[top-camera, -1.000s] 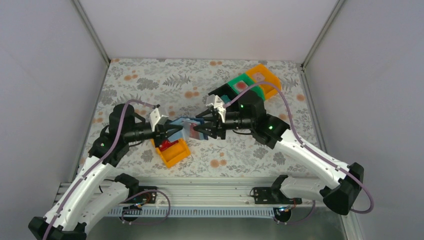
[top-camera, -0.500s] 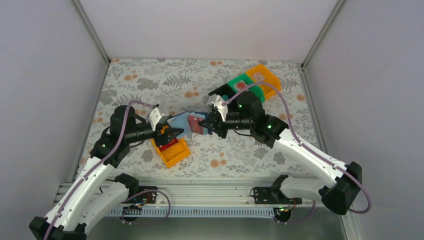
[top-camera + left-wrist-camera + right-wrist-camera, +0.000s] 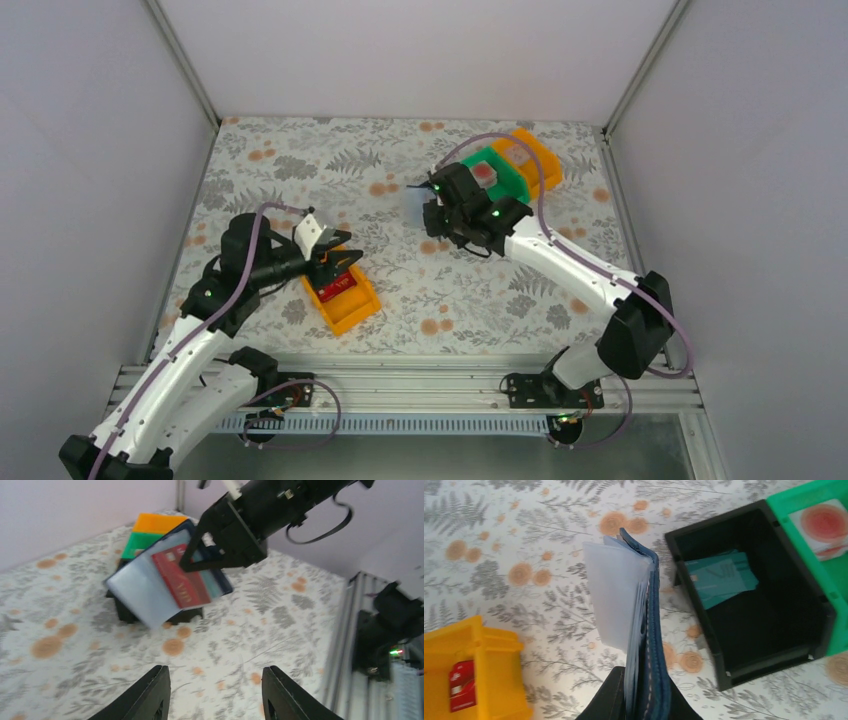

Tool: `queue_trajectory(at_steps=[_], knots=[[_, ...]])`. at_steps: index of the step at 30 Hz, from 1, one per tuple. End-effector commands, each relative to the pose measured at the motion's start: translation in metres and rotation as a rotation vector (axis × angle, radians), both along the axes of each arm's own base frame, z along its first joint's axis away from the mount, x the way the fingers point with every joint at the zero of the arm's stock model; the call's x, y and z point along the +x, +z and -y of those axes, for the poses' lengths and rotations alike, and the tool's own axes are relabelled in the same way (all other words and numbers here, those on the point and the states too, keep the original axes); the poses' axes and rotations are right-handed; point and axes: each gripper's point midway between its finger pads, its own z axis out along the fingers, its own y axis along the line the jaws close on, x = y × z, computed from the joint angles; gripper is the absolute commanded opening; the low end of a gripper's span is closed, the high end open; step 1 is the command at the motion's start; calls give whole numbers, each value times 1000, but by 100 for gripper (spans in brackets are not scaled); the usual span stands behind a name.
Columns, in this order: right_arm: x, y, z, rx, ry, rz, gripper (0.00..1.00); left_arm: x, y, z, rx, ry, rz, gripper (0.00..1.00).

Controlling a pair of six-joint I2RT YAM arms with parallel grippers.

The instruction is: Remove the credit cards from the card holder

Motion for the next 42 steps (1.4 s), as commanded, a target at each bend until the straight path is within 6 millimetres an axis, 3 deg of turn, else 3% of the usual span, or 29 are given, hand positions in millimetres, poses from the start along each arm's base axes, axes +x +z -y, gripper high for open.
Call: queue_trajectory(at_steps=[1,4,8,16,22,32,37,42], knots=[[-12,47,-50,192,132,66,4,-23,12,17,-78,-171,9,44],[-37,66,-92,294,362,97,4,-34,15,24,-126,-247,-19,39],[-69,81,-115,380,609,123,4,-34,15,26,-150,-250,-49,35],[-139,106,-99,454,962,287,4,-24,12,19,-140,-177,-56,28],[-171,119,-90,491,1124,333,4,-23,9,20,-139,-182,-62,28],[-190,111,-91,508,1255,313,4,-42,20,26,-157,-304,-24,27],[-174,103,-97,478,1191,293,4,-48,29,27,-166,-342,11,5],[-167,101,-101,469,1168,289,4,-53,33,27,-175,-360,30,2]])
